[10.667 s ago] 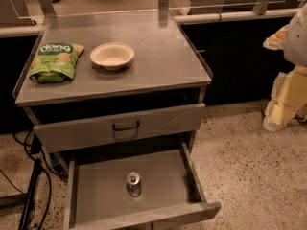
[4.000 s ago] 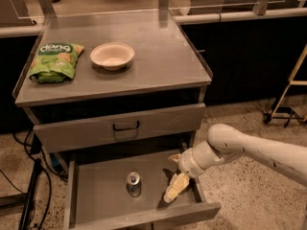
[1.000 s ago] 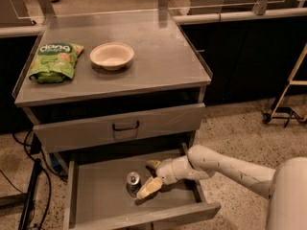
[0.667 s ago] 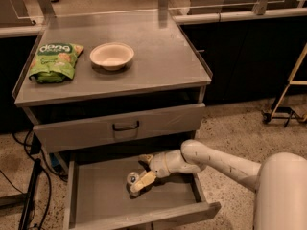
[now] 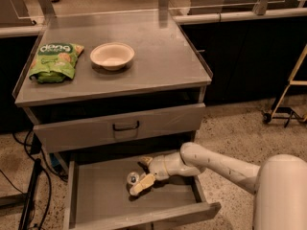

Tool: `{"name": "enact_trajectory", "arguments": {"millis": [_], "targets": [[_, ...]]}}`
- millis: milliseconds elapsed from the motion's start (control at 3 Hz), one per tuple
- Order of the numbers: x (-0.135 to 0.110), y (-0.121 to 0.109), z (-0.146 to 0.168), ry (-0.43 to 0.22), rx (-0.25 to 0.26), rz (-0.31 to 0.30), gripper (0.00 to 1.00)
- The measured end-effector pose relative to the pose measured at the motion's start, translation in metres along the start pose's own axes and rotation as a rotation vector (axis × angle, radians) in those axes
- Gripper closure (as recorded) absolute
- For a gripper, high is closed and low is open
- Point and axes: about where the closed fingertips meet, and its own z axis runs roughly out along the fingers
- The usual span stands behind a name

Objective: Pick redbull can from middle drawer and place on counter

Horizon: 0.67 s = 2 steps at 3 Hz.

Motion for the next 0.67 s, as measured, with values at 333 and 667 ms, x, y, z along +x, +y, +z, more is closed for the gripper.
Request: {"name": "enact_trajectory", "arguments": {"millis": [333,667], "targets": [[0.0095,0.0049,0.007,-0.019,-0.015,0.001,0.0],[0.0178,0.0091,0.0088,-0.022,-0.022,0.006,0.0]]}}
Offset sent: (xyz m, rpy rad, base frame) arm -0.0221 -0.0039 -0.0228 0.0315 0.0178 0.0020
